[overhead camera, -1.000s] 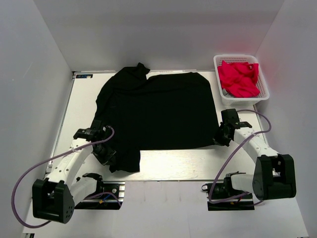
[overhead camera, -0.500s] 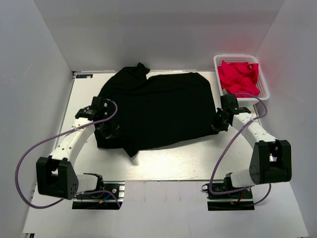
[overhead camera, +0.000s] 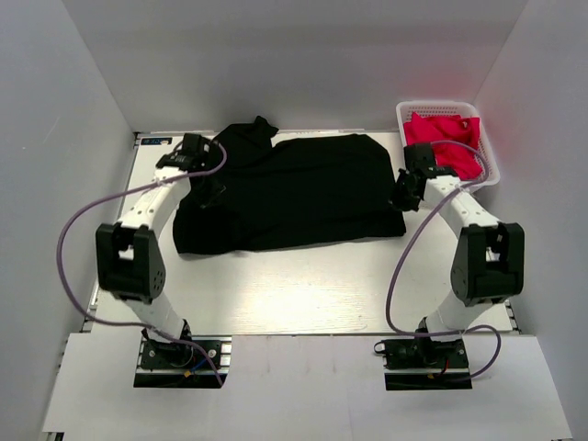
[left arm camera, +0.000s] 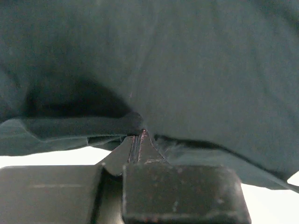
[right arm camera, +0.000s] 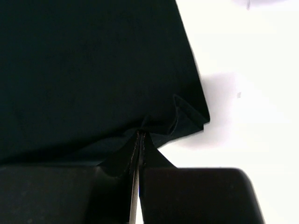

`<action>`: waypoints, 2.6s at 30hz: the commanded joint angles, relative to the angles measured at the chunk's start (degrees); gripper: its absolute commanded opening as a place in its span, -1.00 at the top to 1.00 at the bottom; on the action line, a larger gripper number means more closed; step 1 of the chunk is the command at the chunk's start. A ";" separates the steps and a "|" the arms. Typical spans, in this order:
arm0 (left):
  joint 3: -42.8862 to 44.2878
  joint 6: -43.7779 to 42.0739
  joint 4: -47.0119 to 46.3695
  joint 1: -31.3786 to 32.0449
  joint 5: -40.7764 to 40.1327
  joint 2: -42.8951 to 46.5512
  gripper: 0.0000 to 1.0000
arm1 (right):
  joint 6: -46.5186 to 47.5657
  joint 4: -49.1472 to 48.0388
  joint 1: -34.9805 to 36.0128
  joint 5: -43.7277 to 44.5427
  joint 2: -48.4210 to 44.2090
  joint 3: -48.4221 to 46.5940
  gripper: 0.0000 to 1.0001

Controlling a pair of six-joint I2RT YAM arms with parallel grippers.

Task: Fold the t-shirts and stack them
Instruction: Fold the flattened tshirt in 1/3 of the way

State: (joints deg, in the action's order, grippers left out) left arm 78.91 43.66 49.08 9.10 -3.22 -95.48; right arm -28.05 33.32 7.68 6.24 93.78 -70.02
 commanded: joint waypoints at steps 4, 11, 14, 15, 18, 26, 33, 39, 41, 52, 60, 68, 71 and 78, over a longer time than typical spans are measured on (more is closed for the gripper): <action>13.01 -2.09 1.02 -0.93 -4.33 -9.89 1.00 | 0.72 1.75 -0.21 5.89 6.68 -10.47 1.00; 22.76 -3.93 -0.21 -2.94 -5.65 -18.06 1.00 | 2.13 2.10 -0.48 7.38 15.99 -17.42 1.00; 24.79 -4.98 -2.66 -3.48 -5.48 -20.88 1.00 | 3.18 0.78 -0.56 8.26 17.93 -18.84 1.00; 24.80 -5.68 -3.98 -4.09 -4.52 -21.58 0.97 | 3.53 0.17 -0.74 8.00 19.67 -19.88 1.00; 29.18 -8.67 -6.62 -4.09 -0.56 -25.45 -0.21 | 2.83 1.57 -0.74 9.31 22.66 -23.39 0.87; 44.31 -11.75 1.10 -4.62 -1.35 -31.79 -1.00 | 6.08 -0.53 0.05 4.84 18.11 -22.01 -0.34; 10.21 -8.42 -9.14 -4.62 0.84 -12.74 -1.00 | 8.19 -6.59 3.56 -4.74 10.73 -9.98 -0.80; -9.81 -5.34 -18.05 -4.62 1.91 -5.50 -1.00 | 7.66 -10.01 4.97 -5.53 12.65 -5.75 -0.80; -10.45 -4.55 -18.05 -4.62 1.29 -7.25 -1.00 | 7.05 -10.38 4.80 -5.63 14.31 -5.13 -0.80; -27.45 1.60 -9.36 -4.62 -2.75 -0.98 -1.00 | -1.56 -11.69 5.59 -2.73 7.49 14.36 -0.80; -43.58 10.99 0.91 -3.14 -4.77 28.01 -1.00 | -3.33 -9.77 7.61 -4.48 -12.03 31.78 -0.80; -38.67 1.88 -11.36 -3.13 10.24 37.23 -1.00 | -1.92 -9.50 12.00 -10.90 -21.70 25.02 -0.80; -34.71 -0.58 -13.65 -2.60 12.09 29.43 -1.00 | -1.21 -9.50 11.83 -10.90 -21.71 22.30 -0.80; -31.10 -0.51 -15.67 -0.94 12.19 18.58 -1.00 | -1.30 -9.77 11.57 -11.16 -16.36 20.36 -0.80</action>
State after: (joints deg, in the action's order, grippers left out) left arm 46.87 43.70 35.14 7.16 7.62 -77.21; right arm -29.87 23.35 19.51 -3.75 74.72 -47.72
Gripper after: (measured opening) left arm 0.997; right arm 0.897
